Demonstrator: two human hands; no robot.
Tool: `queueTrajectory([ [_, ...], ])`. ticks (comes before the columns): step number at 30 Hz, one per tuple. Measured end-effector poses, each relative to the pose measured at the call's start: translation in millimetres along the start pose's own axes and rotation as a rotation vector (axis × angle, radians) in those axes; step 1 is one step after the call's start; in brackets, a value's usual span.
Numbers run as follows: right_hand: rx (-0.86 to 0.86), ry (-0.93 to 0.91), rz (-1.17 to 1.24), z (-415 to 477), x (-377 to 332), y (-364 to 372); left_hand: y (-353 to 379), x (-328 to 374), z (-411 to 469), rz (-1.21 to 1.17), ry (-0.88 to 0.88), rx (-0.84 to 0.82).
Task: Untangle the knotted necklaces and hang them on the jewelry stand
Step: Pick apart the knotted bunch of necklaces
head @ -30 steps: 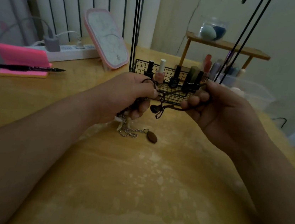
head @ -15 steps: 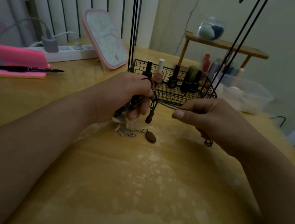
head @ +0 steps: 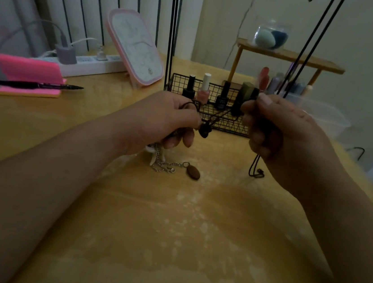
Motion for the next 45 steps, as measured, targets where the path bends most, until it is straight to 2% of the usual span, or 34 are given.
queueTrajectory([
  [8,0.0,-0.031,-0.02,-3,1,7,2,-1,1,-0.008,-0.003,-0.002],
  [15,0.018,-0.001,0.151,0,4,5,1,2,1,-0.107,-0.02,0.027],
  [17,0.038,0.023,0.136,1,7,4,1,1,1,-0.103,-0.017,0.043],
  [23,0.02,0.116,-0.151,0,18,13,7,3,-2,-0.019,0.027,0.082],
  [25,0.004,0.091,-0.349,-3,22,20,9,5,-4,0.024,0.059,0.094],
  [28,0.041,-0.02,-0.578,-4,25,25,11,7,-6,0.12,0.115,0.108],
  [35,0.087,-0.292,-0.798,-3,25,26,15,7,-6,0.263,0.171,0.164],
  [39,0.06,-0.358,-0.934,-5,25,27,16,6,-6,0.318,0.235,0.173],
  [42,0.066,-0.433,-1.015,-7,21,25,16,7,-5,0.372,0.226,0.137],
  [45,0.094,-0.524,-1.033,-8,15,24,14,7,-4,0.307,0.141,0.105],
])
Point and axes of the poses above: each hand's wrist, its own z-axis towards the middle knuckle, its own y-axis out of the palm, x = y × z, the point moved 4 cm from there along z, towards the middle knuckle, and after that the axes turned 10 degrees about x, right-handed, at the moved point
